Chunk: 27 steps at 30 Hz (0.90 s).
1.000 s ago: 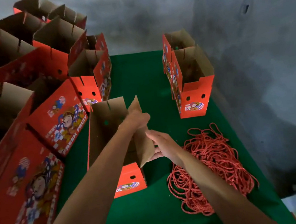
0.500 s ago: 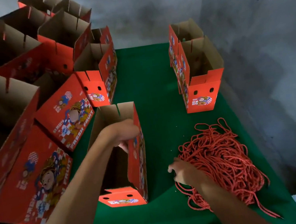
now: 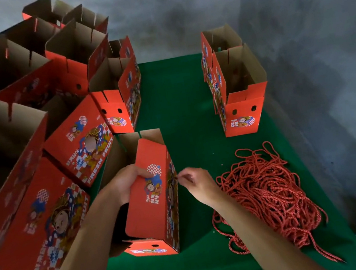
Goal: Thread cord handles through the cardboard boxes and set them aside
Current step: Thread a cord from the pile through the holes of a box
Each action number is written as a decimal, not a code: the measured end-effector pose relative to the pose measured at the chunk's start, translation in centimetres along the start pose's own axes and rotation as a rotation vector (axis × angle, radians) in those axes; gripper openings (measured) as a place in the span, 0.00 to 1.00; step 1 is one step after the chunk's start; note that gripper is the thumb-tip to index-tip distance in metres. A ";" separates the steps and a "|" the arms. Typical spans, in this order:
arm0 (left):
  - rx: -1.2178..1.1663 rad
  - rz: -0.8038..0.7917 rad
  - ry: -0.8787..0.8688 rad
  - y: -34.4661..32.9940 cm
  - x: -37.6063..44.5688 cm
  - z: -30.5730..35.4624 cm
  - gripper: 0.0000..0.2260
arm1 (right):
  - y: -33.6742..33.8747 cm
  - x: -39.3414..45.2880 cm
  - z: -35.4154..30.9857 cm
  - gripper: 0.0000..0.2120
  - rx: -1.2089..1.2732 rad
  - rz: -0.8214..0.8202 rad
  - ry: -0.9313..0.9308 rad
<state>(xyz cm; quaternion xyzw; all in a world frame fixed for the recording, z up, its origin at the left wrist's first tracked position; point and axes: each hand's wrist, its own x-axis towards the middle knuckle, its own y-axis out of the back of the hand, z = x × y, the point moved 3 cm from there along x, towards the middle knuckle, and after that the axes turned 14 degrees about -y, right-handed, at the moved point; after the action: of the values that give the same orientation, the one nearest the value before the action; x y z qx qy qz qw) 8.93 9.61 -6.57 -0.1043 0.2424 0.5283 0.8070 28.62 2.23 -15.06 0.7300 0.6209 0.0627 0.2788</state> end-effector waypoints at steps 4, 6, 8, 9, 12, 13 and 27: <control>-0.026 -0.075 -0.005 0.9 -0.8 -0.6 0.18 | -0.7 0.9 -2.5 0.05 0.060 0.023 -0.009; -0.024 -0.092 -0.011 1.3 -1.0 -0.9 0.17 | -1.0 1.1 -2.7 0.05 0.000 0.003 -0.030; -0.030 -0.108 -0.003 1.6 -1.1 -1.0 0.17 | -1.2 1.0 -2.8 0.08 -0.065 -0.025 -0.016; -0.035 -0.116 0.002 1.6 -1.2 -1.1 0.18 | -1.2 0.9 -2.9 0.09 -0.101 -0.036 0.003; -0.016 -0.127 -0.002 1.5 -1.3 -1.0 0.22 | -1.2 0.7 -3.4 0.11 -0.212 -0.042 0.045; -0.004 -0.124 -0.003 1.4 -1.3 -1.0 0.23 | -1.3 0.7 -3.6 0.11 -0.231 -0.039 0.051; 0.570 -0.018 -0.251 -4.6 -1.5 1.5 0.12 | -1.6 0.3 -0.8 0.09 0.427 -0.154 -0.139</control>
<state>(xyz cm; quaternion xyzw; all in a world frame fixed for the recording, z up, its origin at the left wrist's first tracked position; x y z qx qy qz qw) 13.05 7.08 -4.97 0.1899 0.2785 0.4404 0.8321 26.90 2.88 -15.27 0.7254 0.6533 -0.1418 0.1643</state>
